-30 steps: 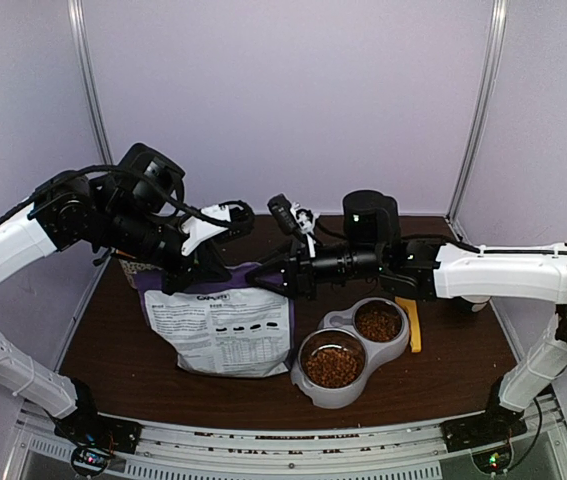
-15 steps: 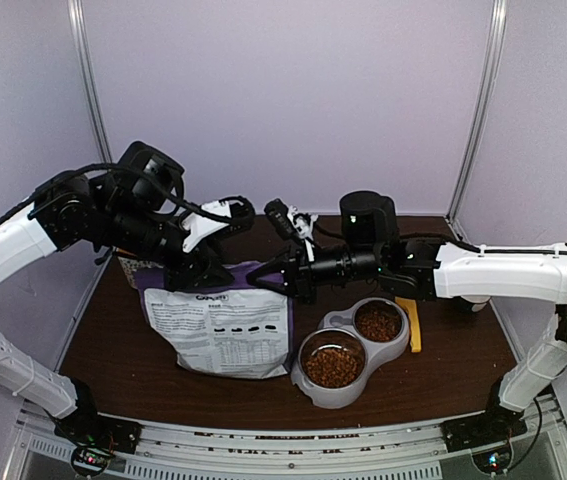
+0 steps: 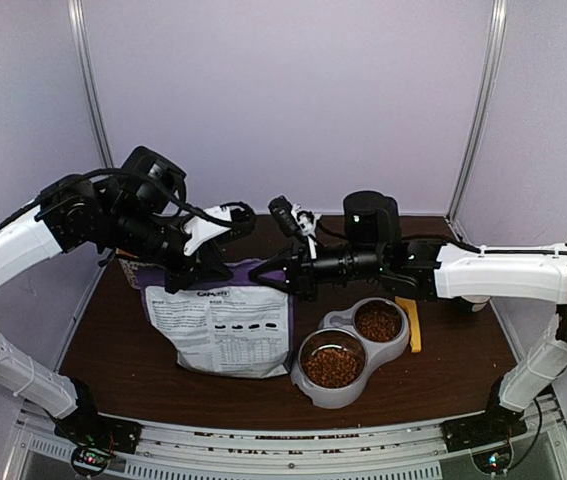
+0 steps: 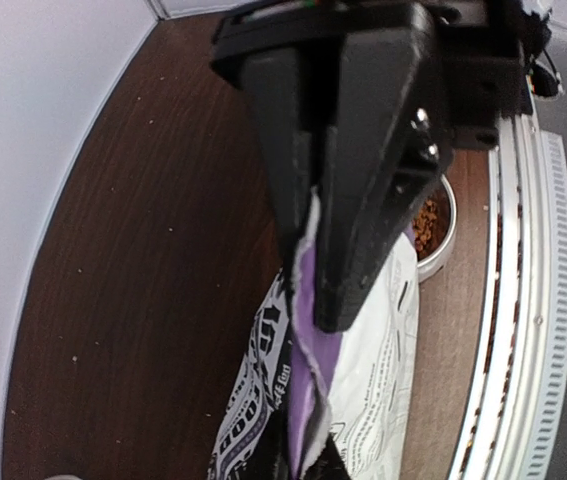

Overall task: Serve the pet food
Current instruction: Press the seal on the pet food bag.

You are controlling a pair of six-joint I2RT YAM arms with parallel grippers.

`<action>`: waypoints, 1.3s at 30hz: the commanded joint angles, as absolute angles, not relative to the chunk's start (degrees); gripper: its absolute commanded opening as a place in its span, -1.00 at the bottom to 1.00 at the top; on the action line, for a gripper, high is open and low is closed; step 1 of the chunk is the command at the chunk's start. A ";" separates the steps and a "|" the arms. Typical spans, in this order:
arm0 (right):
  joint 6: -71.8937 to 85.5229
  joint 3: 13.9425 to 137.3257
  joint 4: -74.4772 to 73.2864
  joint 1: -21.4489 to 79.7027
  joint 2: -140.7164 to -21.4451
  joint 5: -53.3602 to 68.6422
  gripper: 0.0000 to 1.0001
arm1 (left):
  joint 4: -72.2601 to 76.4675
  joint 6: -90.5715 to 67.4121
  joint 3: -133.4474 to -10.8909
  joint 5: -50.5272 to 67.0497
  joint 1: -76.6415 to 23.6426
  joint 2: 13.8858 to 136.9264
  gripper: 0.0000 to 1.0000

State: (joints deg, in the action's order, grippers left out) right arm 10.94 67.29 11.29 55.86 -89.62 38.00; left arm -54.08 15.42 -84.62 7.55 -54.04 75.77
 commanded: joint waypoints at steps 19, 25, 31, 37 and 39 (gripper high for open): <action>14.32 60.51 17.00 53.01 -83.75 37.15 -0.90 | -52.58 15.39 -84.59 8.26 -52.91 75.24 -1.00; 14.68 60.39 17.90 53.02 -83.48 37.72 -1.00 | -50.64 14.02 -86.55 13.66 -52.91 76.30 -0.30; 14.68 60.11 18.06 53.02 -82.46 37.93 -1.00 | -50.01 14.21 -90.53 18.48 -52.91 80.73 -0.11; 14.60 59.77 18.15 53.00 -81.50 37.40 -1.00 | -50.05 14.93 -92.52 21.44 -52.91 84.41 -0.24; 14.55 59.81 18.19 53.04 -81.31 37.35 -1.00 | -50.01 15.15 -92.42 21.55 -52.91 84.71 -0.36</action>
